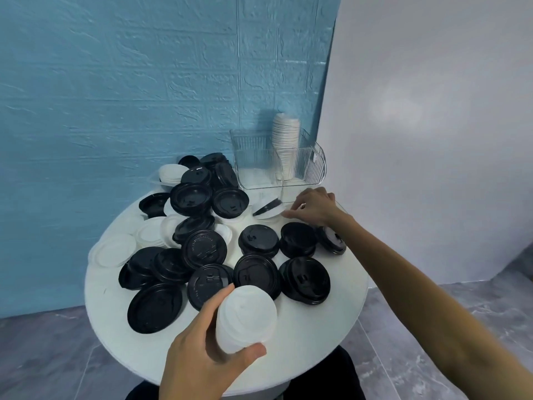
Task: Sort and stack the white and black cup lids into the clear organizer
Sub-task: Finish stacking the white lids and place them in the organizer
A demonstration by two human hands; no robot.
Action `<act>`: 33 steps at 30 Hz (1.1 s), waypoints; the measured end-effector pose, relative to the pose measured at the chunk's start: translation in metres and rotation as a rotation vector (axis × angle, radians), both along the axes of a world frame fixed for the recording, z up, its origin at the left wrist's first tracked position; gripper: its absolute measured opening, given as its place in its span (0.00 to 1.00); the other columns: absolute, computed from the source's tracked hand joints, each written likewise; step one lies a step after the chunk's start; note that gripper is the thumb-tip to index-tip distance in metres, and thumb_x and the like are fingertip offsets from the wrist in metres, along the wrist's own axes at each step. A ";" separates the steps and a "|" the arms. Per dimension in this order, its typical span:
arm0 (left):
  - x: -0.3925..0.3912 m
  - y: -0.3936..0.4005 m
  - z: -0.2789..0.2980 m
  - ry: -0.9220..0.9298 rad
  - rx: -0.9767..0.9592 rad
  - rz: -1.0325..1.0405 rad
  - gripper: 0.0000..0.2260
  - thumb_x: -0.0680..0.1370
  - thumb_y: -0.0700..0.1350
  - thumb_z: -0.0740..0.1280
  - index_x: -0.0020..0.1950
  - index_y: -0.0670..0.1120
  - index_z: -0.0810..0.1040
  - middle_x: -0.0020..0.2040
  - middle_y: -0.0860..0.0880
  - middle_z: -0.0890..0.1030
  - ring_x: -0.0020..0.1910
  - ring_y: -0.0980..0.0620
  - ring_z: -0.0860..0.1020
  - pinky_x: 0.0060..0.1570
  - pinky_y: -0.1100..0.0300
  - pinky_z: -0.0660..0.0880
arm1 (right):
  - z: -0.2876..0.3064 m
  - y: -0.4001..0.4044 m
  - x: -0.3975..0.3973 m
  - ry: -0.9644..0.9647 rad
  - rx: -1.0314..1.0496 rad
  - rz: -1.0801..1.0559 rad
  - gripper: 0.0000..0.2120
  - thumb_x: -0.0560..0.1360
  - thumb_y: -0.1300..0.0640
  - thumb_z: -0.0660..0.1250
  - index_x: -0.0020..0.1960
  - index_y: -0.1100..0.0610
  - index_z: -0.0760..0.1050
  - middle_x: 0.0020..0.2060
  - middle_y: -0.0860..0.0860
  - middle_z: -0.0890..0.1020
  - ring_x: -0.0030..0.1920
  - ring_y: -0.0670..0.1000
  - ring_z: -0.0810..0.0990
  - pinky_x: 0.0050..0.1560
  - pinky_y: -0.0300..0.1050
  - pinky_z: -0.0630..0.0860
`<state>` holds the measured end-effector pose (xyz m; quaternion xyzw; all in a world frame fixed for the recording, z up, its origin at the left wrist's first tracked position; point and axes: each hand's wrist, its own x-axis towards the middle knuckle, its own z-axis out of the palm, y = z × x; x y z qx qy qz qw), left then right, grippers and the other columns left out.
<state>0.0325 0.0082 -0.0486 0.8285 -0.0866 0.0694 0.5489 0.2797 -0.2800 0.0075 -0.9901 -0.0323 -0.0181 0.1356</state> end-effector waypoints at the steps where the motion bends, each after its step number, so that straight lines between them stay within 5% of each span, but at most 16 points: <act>1: 0.000 0.000 0.000 0.000 0.000 -0.002 0.43 0.52 0.67 0.79 0.66 0.76 0.70 0.58 0.69 0.82 0.58 0.63 0.81 0.59 0.55 0.79 | 0.000 0.000 -0.001 -0.001 0.000 0.008 0.23 0.70 0.29 0.67 0.51 0.45 0.86 0.62 0.48 0.79 0.68 0.57 0.67 0.62 0.54 0.61; 6: 0.001 0.001 -0.001 -0.006 0.032 -0.004 0.43 0.53 0.67 0.78 0.67 0.76 0.69 0.59 0.70 0.81 0.59 0.63 0.80 0.58 0.57 0.79 | 0.001 0.002 -0.005 0.030 0.018 0.037 0.25 0.66 0.26 0.69 0.51 0.43 0.85 0.62 0.45 0.79 0.68 0.55 0.67 0.63 0.54 0.59; 12: 0.000 0.002 -0.005 -0.002 0.071 -0.004 0.43 0.55 0.68 0.78 0.68 0.75 0.68 0.59 0.69 0.81 0.60 0.60 0.79 0.58 0.55 0.79 | 0.003 0.001 -0.009 -0.103 0.085 0.013 0.12 0.74 0.40 0.71 0.46 0.48 0.86 0.60 0.45 0.83 0.63 0.54 0.74 0.65 0.53 0.62; 15: 0.000 0.004 -0.004 0.003 0.073 -0.017 0.43 0.57 0.69 0.79 0.70 0.74 0.67 0.62 0.69 0.79 0.62 0.62 0.77 0.58 0.58 0.79 | 0.003 -0.002 -0.011 -0.201 0.200 -0.024 0.11 0.76 0.46 0.71 0.45 0.53 0.86 0.55 0.48 0.85 0.60 0.53 0.79 0.61 0.52 0.62; 17: 0.000 0.004 -0.004 0.008 0.077 -0.029 0.43 0.59 0.70 0.79 0.72 0.74 0.66 0.63 0.70 0.78 0.64 0.63 0.76 0.60 0.58 0.78 | 0.003 -0.005 -0.015 -0.223 0.278 -0.042 0.11 0.77 0.46 0.71 0.50 0.53 0.86 0.57 0.48 0.85 0.62 0.52 0.79 0.68 0.55 0.64; 20: 0.000 0.006 -0.005 0.019 0.081 -0.031 0.43 0.60 0.71 0.79 0.72 0.73 0.65 0.64 0.70 0.78 0.64 0.64 0.76 0.61 0.56 0.78 | 0.005 -0.007 -0.022 -0.231 0.481 -0.043 0.10 0.77 0.48 0.72 0.52 0.53 0.86 0.55 0.47 0.86 0.60 0.51 0.81 0.68 0.53 0.71; 26: 0.001 0.007 -0.006 0.023 0.093 -0.032 0.42 0.61 0.72 0.78 0.72 0.75 0.65 0.65 0.71 0.76 0.65 0.64 0.75 0.64 0.54 0.77 | 0.028 -0.007 -0.052 -0.250 1.038 -0.107 0.06 0.77 0.54 0.71 0.43 0.48 0.85 0.38 0.43 0.85 0.40 0.42 0.80 0.40 0.34 0.75; 33: -0.002 0.005 0.004 0.016 0.126 -0.054 0.40 0.64 0.72 0.76 0.73 0.72 0.63 0.68 0.71 0.73 0.68 0.65 0.72 0.69 0.53 0.73 | 0.047 0.031 -0.135 -0.162 1.415 -0.033 0.10 0.81 0.52 0.66 0.44 0.48 0.84 0.39 0.43 0.84 0.41 0.46 0.83 0.42 0.38 0.80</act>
